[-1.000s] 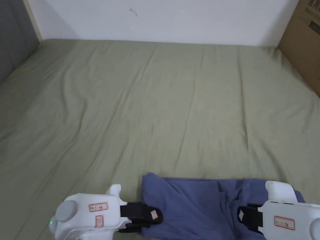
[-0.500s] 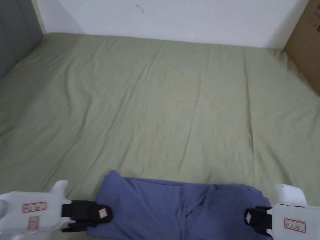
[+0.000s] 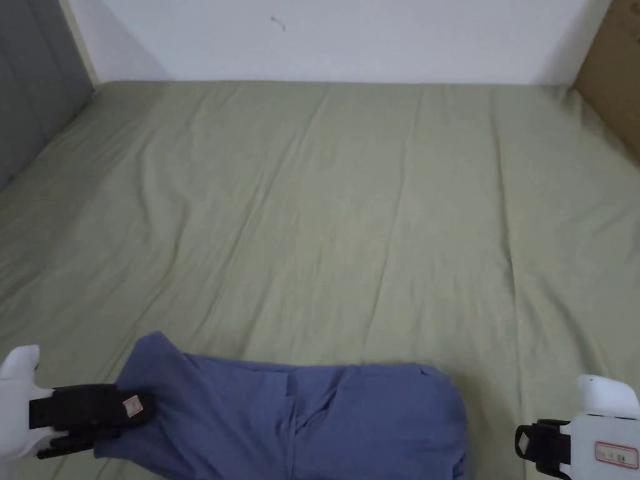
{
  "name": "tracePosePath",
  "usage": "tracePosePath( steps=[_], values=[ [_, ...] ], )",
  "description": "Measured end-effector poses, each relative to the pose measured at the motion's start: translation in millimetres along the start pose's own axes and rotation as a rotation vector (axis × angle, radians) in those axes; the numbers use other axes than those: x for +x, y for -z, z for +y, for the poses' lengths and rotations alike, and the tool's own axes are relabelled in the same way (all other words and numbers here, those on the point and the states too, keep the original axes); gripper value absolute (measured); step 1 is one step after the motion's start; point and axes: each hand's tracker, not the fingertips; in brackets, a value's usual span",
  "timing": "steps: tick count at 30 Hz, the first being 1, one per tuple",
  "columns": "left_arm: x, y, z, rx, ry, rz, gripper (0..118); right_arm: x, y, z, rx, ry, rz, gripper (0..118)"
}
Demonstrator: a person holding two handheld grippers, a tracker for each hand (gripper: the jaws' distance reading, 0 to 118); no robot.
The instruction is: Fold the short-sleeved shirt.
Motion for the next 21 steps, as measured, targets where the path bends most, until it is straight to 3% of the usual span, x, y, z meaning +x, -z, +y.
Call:
tracePosePath(
  steps=[7,13,17,18,19,20,21],
  values=[
    [132.5,28.6,-1.2,-0.011,0.264,-0.048,14,25.7,-12.7,3.0,0.043,0.033,0.004,1],
    [196.7,128.9,-31.1,-0.186,0.422,-0.056,14,48.8,-17.5,-0.7,0.063,0.076,0.006,1],
    [203.0,208.1,-57.4,-0.332,0.411,-0.017,17,63.3,-18.2,-8.4,0.062,0.114,0.003,1],
    [203.9,222.1,-63.9,-0.367,0.440,-0.029,27,66.8,-18.1,-10.5,0.062,0.124,0.003,1],
    [203.0,235.0,-70.2,-0.394,0.438,-0.050,46,70.2,-18.0,-12.8,0.059,0.139,0.002,1],
    [202.0,246.8,-75.8,-0.417,0.410,-0.061,85,73.3,-17.7,-15.1,0.056,0.151,0.000,1],
    [202.9,253.2,-80.7,-0.443,0.384,-0.039,105,75.9,-17.5,-16.8,0.051,0.160,-0.002,1]
  ],
)
